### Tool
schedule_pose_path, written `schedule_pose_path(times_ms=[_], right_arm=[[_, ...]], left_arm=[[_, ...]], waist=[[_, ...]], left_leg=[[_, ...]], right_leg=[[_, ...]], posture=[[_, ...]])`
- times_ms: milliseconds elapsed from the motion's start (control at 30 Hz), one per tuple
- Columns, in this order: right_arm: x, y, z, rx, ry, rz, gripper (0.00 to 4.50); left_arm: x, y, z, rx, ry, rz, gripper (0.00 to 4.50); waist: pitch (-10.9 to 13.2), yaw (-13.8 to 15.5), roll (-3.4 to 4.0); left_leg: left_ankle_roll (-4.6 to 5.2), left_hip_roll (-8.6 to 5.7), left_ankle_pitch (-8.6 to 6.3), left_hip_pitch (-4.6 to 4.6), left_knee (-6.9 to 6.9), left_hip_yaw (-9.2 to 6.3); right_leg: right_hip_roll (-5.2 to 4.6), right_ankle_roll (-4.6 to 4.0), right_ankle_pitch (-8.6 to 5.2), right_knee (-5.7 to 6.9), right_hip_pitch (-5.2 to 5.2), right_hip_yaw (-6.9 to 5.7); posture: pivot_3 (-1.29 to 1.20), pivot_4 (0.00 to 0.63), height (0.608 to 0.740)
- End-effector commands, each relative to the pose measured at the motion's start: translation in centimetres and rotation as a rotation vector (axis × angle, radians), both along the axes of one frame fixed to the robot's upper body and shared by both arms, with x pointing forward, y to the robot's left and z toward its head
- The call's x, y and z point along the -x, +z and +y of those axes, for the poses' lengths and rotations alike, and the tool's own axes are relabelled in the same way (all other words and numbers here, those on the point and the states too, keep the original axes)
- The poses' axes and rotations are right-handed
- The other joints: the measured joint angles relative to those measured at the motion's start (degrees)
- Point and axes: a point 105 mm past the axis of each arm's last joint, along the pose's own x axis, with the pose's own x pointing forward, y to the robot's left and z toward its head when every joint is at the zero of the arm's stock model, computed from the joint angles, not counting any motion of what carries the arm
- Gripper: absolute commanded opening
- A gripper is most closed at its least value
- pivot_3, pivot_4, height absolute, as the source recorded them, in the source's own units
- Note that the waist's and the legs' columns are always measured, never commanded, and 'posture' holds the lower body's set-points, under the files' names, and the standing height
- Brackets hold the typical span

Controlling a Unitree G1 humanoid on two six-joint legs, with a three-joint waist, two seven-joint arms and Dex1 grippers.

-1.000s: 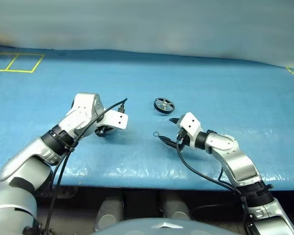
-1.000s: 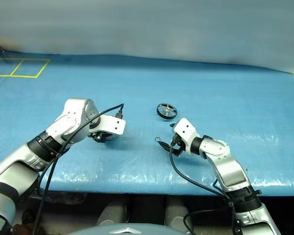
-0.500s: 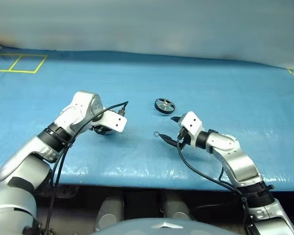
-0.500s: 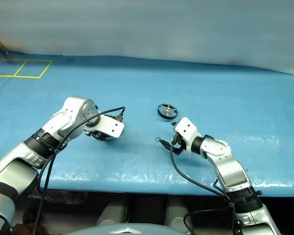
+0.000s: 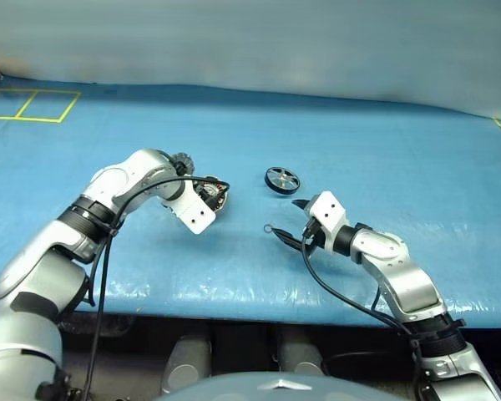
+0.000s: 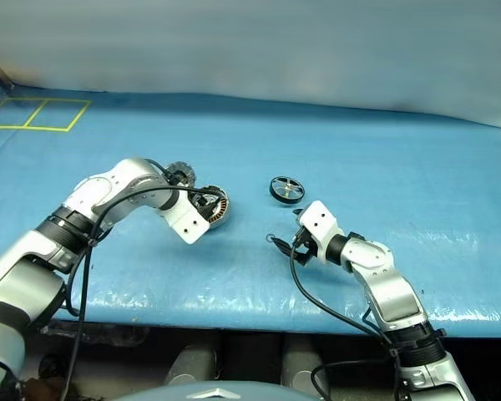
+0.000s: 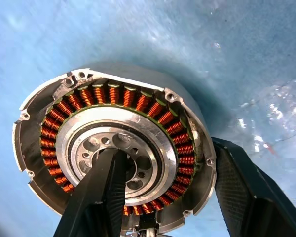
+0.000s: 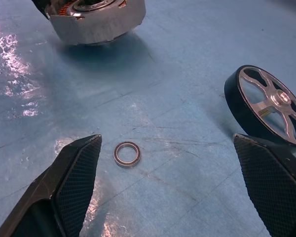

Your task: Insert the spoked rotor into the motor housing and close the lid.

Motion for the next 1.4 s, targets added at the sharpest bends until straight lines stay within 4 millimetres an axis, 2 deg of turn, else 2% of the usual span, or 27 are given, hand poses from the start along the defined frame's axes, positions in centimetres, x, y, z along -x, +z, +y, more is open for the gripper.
schedule_pose_path(times_ms=[33,233,467,733,1067,1100,1233,1400], right_arm=[[0.0,1.3,-0.1,-0.018,-0.011,-0.066,4.50],[0.6,0.8,-0.7,-0.028,-0.050,-0.064,4.50],[1.2,0.4,-1.4,-0.038,-0.100,-0.061,4.50],[1.4,0.0,-1.4,-0.047,-0.118,-0.057,4.50],[1.1,-0.1,-1.2,-0.044,-0.109,-0.058,4.50],[1.0,0.0,-1.2,-0.044,-0.109,-0.059,4.50],[0.9,0.0,-1.0,-0.044,-0.096,-0.058,4.50],[0.8,0.0,-0.9,-0.043,-0.088,-0.055,4.50]], left_arm=[[-0.5,2.1,-2.0,0.022,-0.161,-0.084,2.22],[0.4,1.7,-4.4,-0.054,-0.438,-0.117,2.22],[1.2,0.8,-5.0,-0.140,-0.628,-0.119,2.22],[2.3,0.2,-4.6,-0.142,-0.718,-0.076,2.22],[2.4,0.0,-3.3,-0.168,-0.696,-0.050,2.22],[2.5,0.0,-3.4,-0.166,-0.699,-0.053,2.99],[2.6,0.5,-4.3,-0.084,-0.696,-0.076,4.24],[3.0,1.5,-4.6,-0.025,-0.706,-0.087,4.24]], waist=[[0.00,0.04,0.00],[0.00,0.00,0.00],[0.00,-0.26,0.00],[0.01,-0.24,-0.01],[0.01,-0.33,-0.01],[0.01,-0.31,-0.01],[0.00,-0.27,-0.01],[0.00,-0.26,-0.01]], left_leg=[[0.00,-0.01,0.00,-0.02,0.00,0.00],[0.01,-0.02,-0.01,-0.23,0.00,-0.01],[0.06,-0.03,-0.03,-0.30,0.00,-0.02],[0.06,-0.04,-0.03,-0.31,0.00,-0.02],[0.06,-0.04,-0.03,-0.31,0.00,-0.02],[0.06,-0.04,-0.03,-0.31,0.00,-0.02],[0.07,-0.04,-0.04,-0.29,0.01,-0.02],[0.07,-0.04,-0.04,-0.28,0.03,-0.03]], right_leg=[[0.00,0.01,0.01,-0.03,-0.01,0.00],[0.00,0.12,0.07,-0.25,-0.09,0.00],[0.00,0.18,0.12,-0.37,-0.11,0.00],[-0.01,0.20,0.13,-0.41,-0.09,0.00],[-0.01,0.21,0.13,-0.40,-0.09,0.00],[-0.01,0.21,0.13,-0.40,-0.09,0.00],[-0.01,0.21,0.14,-0.41,-0.05,0.00],[-0.01,0.23,0.15,-0.40,-0.04,0.00]], posture=[[0.00,0.150,0.740],[0.00,0.150,0.740],[0.00,0.150,0.740],[0.00,0.150,0.740],[0.00,0.150,0.740],[0.00,0.150,0.740],[0.00,0.150,0.740],[0.00,0.150,0.740]])
